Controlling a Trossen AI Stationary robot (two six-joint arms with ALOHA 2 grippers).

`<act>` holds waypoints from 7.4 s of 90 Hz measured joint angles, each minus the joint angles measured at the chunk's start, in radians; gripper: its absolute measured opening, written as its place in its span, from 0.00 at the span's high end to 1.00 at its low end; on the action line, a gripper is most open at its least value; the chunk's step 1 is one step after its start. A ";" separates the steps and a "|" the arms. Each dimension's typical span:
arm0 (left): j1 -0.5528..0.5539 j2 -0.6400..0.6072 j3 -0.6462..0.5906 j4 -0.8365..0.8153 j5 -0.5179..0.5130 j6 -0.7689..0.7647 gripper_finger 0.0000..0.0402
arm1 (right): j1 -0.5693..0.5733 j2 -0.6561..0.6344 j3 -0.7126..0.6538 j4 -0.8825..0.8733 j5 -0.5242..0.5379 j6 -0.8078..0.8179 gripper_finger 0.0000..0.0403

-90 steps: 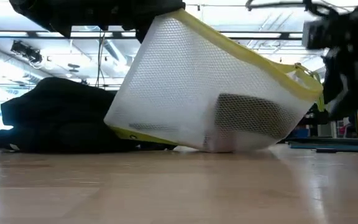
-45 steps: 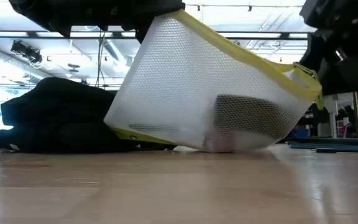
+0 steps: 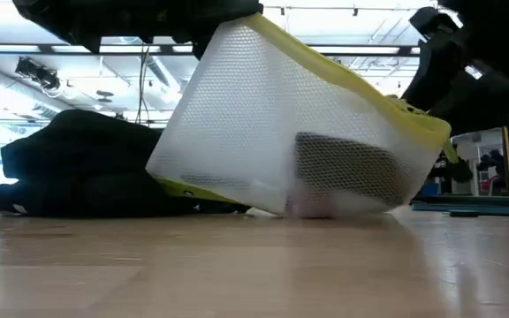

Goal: Unpack backpack
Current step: Close the zip lock bag

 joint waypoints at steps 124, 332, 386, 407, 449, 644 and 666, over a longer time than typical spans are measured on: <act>0.002 -0.105 0.000 -0.038 -0.018 0.004 1.00 | 0.112 -0.208 0.000 0.309 0.115 0.475 1.00; -0.339 0.435 0.500 -0.401 -0.731 0.007 0.40 | -0.014 -0.204 0.000 0.440 0.018 0.490 1.00; -0.325 0.435 0.500 -0.486 -0.734 0.031 0.64 | -0.021 -0.204 0.000 0.448 0.019 0.462 1.00; -0.325 0.435 0.500 -0.487 -0.732 0.057 0.98 | -0.022 -0.204 0.000 0.449 0.019 0.453 1.00; -0.332 0.435 0.592 -0.621 -0.729 0.110 1.00 | -0.019 -0.217 0.000 0.457 -0.211 0.275 0.89; -0.391 0.164 0.428 -0.707 -0.541 0.259 0.99 | 0.083 -0.240 0.132 0.053 -0.092 0.470 1.00; -0.289 0.194 0.415 -0.668 -0.421 0.315 0.82 | 0.082 -0.240 0.132 0.085 -0.096 0.439 1.00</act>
